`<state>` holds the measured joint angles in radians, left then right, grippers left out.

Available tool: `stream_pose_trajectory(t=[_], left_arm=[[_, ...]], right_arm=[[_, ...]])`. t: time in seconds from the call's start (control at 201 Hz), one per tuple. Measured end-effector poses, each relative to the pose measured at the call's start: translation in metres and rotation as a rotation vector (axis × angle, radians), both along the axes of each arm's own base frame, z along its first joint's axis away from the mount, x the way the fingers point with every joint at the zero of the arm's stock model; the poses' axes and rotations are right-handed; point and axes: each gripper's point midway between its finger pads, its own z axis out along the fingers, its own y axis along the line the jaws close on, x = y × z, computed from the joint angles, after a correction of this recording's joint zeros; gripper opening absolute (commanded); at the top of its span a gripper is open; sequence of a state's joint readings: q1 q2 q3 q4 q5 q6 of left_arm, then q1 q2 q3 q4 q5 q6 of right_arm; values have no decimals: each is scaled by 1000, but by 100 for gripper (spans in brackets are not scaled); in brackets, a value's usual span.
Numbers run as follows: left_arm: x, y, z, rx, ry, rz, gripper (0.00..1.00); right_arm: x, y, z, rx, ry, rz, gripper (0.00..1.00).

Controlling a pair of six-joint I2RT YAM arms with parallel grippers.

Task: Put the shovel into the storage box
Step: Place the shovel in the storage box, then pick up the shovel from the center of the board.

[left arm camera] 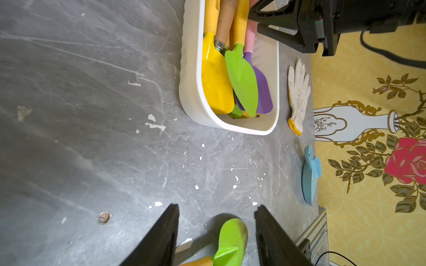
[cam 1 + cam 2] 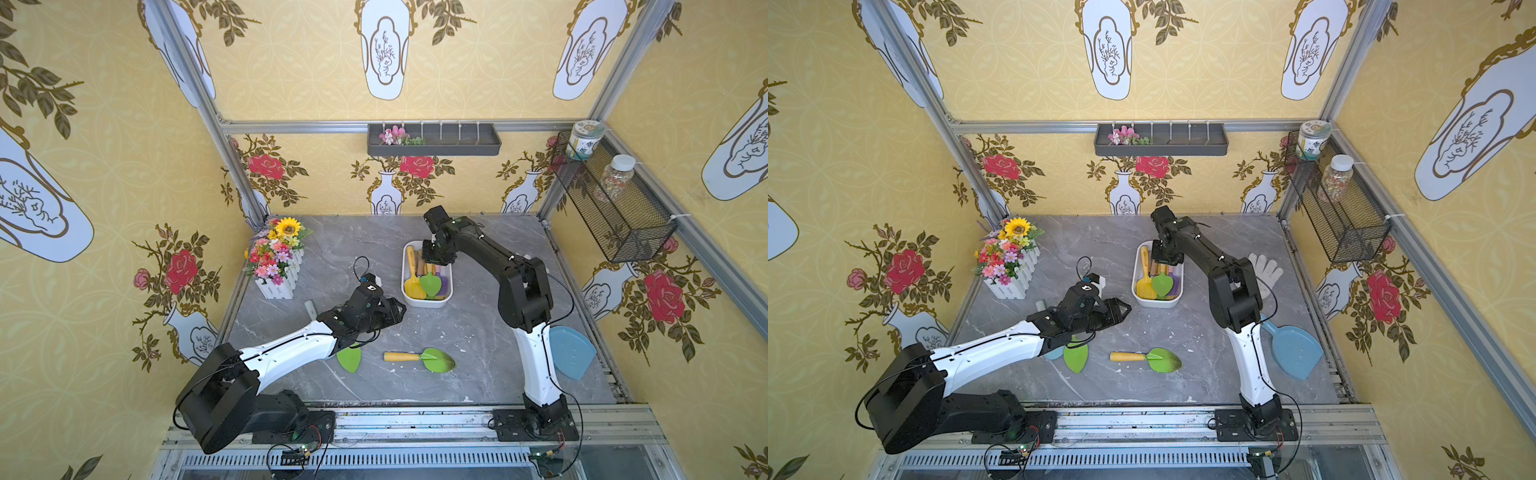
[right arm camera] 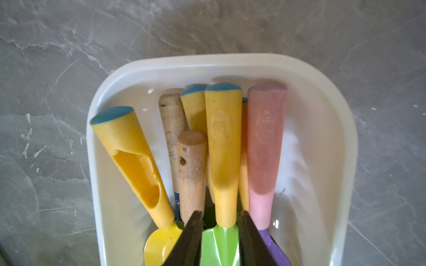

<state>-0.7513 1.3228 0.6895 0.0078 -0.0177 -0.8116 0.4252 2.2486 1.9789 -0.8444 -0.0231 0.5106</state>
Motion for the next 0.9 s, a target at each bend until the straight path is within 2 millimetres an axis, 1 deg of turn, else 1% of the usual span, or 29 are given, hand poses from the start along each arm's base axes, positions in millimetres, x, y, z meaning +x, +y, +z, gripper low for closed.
stream_pose_trajectory(t=[0.174, 0.269, 0.398, 0.617, 0.792, 0.896], left_arm=[[0, 0, 0, 0, 0, 1, 57], [0, 0, 0, 0, -1, 1, 57], [0, 1, 2, -2, -6, 3, 57], [1, 5, 5, 7, -15, 20, 57], [0, 14, 2, 33, 2, 51, 57], [1, 20, 0, 48, 15, 80, 57]], right_arm=[[-1, 0, 1, -4, -2, 5, 36], [-5, 0, 6, -2, -7, 7, 36], [-15, -2, 14, -6, -13, 18, 37], [-36, -6, 21, -21, -11, 29, 39], [-50, -3, 26, -16, -21, 46, 40], [-60, 3, 29, -8, -31, 67, 41]])
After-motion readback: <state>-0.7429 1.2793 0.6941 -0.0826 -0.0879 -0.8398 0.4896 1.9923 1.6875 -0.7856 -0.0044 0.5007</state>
